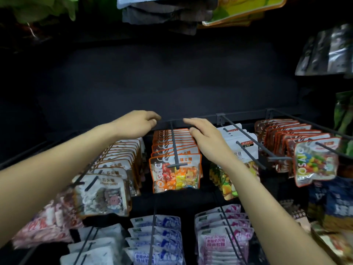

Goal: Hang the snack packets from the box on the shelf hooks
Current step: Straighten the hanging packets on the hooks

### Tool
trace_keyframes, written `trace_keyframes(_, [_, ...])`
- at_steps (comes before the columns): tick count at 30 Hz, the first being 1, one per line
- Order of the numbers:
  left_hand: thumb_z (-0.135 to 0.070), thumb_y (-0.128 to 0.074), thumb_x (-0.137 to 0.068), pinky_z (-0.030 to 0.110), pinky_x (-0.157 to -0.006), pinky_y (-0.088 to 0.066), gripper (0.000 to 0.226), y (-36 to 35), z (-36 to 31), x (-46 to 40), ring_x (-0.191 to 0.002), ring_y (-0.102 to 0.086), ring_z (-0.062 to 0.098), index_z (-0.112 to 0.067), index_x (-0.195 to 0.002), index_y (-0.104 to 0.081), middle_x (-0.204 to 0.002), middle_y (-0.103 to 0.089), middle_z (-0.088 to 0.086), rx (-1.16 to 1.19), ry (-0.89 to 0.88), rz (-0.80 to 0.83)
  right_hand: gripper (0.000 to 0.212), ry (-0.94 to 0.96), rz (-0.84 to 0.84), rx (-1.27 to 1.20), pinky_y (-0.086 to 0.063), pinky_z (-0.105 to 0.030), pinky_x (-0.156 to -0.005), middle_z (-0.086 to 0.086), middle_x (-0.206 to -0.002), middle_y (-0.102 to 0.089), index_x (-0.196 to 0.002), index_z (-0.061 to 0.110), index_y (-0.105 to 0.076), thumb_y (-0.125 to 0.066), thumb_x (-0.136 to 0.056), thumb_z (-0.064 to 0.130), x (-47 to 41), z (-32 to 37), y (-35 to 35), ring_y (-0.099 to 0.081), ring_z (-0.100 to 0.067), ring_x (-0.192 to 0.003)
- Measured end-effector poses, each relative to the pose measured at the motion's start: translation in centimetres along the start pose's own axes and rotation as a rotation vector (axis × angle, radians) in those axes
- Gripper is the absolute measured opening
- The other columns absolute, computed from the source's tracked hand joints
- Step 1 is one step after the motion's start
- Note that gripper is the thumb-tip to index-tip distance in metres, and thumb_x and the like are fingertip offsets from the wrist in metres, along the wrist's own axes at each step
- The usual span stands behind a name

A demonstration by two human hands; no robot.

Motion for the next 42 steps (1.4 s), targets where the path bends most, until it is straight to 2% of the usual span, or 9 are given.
trace_keyframes(7, [-0.018, -0.041, -0.100, 0.018, -0.109, -0.017, 0.057, -3.1, -1.9, 6.7, -0.144, -0.015, 0.013, -0.020, -0.152, -0.016, -0.159, -0.013, -0.003, 0.149, 0.067, 0.112, 0.059, -0.003, 0.096, 0.055, -0.017, -0.019, -0.107, 0.015, -0.157, -0.012, -0.149, 0.033, -0.024, -0.051, -0.098, 0.026, 7.5, -1.3, -0.3, -0.012, 0.000, -0.141])
trace_keyframes(14, [-0.030, -0.047, -0.096, 0.038, -0.117, -0.002, 0.072, -9.0, -4.1, 7.9, -0.145, 0.015, 0.025, -0.031, -0.152, -0.001, -0.157, 0.021, 0.002, 0.312, 0.205, 0.044, 0.068, -0.058, 0.112, -0.022, -0.026, -0.024, -0.109, 0.001, -0.157, -0.020, -0.151, 0.026, -0.020, -0.056, -0.094, 0.016, 8.0, -1.3, -2.0, -0.023, -0.012, -0.143])
trace_keyframes(19, [-0.030, -0.042, -0.098, 0.033, -0.115, -0.013, 0.061, -10.4, -3.9, 8.6, -0.146, -0.004, 0.017, -0.025, -0.152, -0.014, -0.160, 0.007, -0.001, 0.531, 0.275, -0.202, 0.062, -0.072, 0.050, 0.037, -0.035, -0.021, -0.097, -0.001, -0.152, -0.029, -0.145, 0.025, -0.027, -0.059, -0.092, 0.021, 7.8, -0.9, -2.4, -0.041, -0.014, -0.129])
trace_keyframes(22, [-0.032, -0.033, -0.102, 0.034, -0.115, -0.015, 0.050, -10.2, -3.4, 8.8, -0.144, -0.017, 0.016, -0.021, -0.150, -0.024, -0.158, -0.015, 0.001, 0.687, 0.365, -0.353, 0.056, -0.058, 0.059, 0.071, -0.034, -0.029, -0.104, -0.005, -0.154, -0.023, -0.138, 0.022, -0.031, -0.061, -0.090, 0.025, 7.2, -0.6, -2.4, -0.031, -0.017, -0.139])
trace_keyframes(25, [-0.039, -0.033, -0.101, 0.041, -0.112, -0.030, 0.048, -10.2, -3.0, 8.4, -0.134, -0.038, 0.020, -0.019, -0.145, -0.034, -0.147, -0.040, 0.004, 0.866, 0.461, -0.446, 0.054, -0.066, 0.101, 0.044, -0.029, -0.018, -0.094, -0.004, -0.153, -0.022, -0.135, 0.016, -0.030, -0.061, -0.091, 0.021, 6.7, -0.2, -2.3, -0.032, -0.016, -0.137])
trace_keyframes(29, [-0.038, -0.039, -0.100, 0.041, -0.097, -0.048, 0.052, -10.8, -2.8, 7.1, -0.120, -0.054, 0.022, -0.020, -0.147, -0.028, -0.139, -0.049, 0.007, 1.193, 0.519, -0.399, 0.051, -0.094, 0.116, -0.048, -0.036, -0.022, -0.089, -0.001, -0.144, -0.032, -0.131, 0.018, -0.029, -0.061, -0.090, 0.019, 6.5, -0.2, -2.7, -0.043, -0.006, -0.116])
trace_keyframes(34, [-0.018, -0.038, -0.100, 0.015, -0.053, -0.050, 0.051, -11.3, -2.7, 6.7, -0.083, -0.062, 0.004, -0.020, -0.149, -0.025, -0.128, -0.053, 0.000, 1.406, 0.470, -0.360, 0.076, -0.088, 0.125, -0.119, -0.040, -0.029, -0.102, 0.000, -0.145, -0.036, -0.146, 0.022, -0.015, -0.064, -0.088, 0.023, 6.6, -0.5, -3.3, -0.044, -0.011, -0.126])
trace_keyframes(38, [-0.014, -0.038, -0.100, 0.019, -0.060, -0.049, 0.052, -11.0, -2.6, 6.8, -0.086, -0.061, 0.006, -0.022, -0.149, -0.025, -0.128, -0.054, 0.003, 1.424, 0.420, -0.359, 0.077, -0.142, 0.131, -0.144, -0.037, -0.025, -0.100, 0.002, -0.142, -0.041, -0.148, 0.019, -0.016, -0.064, -0.088, 0.018, 6.5, -0.6, -3.4, -0.043, -0.009, -0.126])
trace_keyframes(42, [-0.013, -0.039, -0.100, 0.019, -0.060, -0.050, 0.050, -10.8, -2.5, 7.2, -0.088, -0.062, 0.008, -0.023, -0.148, -0.027, -0.130, -0.053, 0.004, 1.406, 0.397, -0.348, 0.081, -0.169, 0.124, -0.136, -0.029, -0.043, -0.115, -0.004, -0.153, -0.028, -0.151, 0.016, -0.014, -0.063, -0.087, 0.019, 6.4, -0.8, -3.9, -0.026, -0.020, -0.143])
Point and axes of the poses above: each hand's wrist, its own x-axis away from the middle knuckle, its own y-axis out of the back of the hand, z = x × y, the point moved 2 cm from there along -x, towards the middle knuckle
